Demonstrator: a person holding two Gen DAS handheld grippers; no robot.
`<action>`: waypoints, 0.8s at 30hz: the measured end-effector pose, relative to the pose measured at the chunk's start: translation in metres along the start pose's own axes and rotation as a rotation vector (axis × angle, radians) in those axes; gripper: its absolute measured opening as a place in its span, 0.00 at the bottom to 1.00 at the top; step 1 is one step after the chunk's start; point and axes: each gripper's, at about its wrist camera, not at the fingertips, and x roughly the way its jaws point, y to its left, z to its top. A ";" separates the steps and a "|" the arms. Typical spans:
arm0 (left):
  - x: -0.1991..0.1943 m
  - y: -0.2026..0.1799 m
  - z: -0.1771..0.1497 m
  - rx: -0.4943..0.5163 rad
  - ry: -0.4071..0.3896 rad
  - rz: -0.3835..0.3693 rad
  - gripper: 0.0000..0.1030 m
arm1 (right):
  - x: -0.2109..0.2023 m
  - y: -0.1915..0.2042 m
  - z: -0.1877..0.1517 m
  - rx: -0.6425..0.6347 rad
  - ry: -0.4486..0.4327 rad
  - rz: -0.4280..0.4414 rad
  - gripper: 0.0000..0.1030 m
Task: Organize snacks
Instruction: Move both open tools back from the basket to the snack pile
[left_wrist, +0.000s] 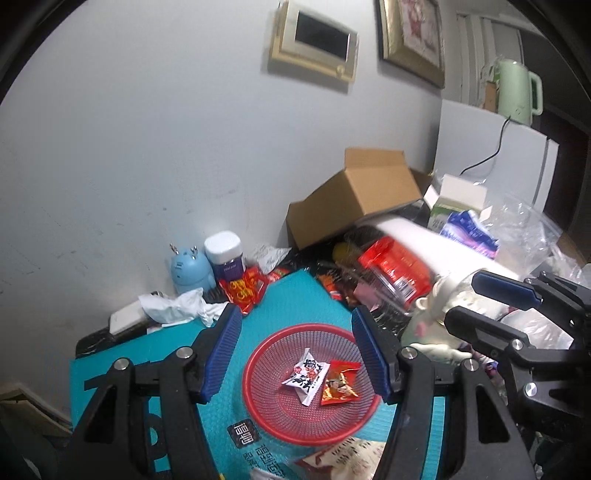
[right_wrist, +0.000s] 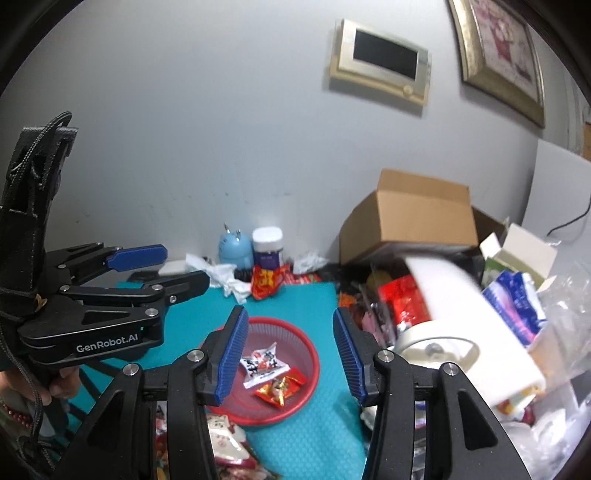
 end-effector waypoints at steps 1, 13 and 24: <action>-0.007 -0.002 0.000 0.002 -0.009 0.000 0.59 | -0.007 0.001 0.001 -0.001 -0.011 -0.002 0.46; -0.078 -0.024 -0.014 0.022 -0.084 -0.024 0.59 | -0.077 0.014 -0.009 -0.012 -0.095 -0.016 0.55; -0.117 -0.038 -0.047 0.013 -0.050 -0.110 0.59 | -0.124 0.031 -0.039 -0.023 -0.115 -0.021 0.69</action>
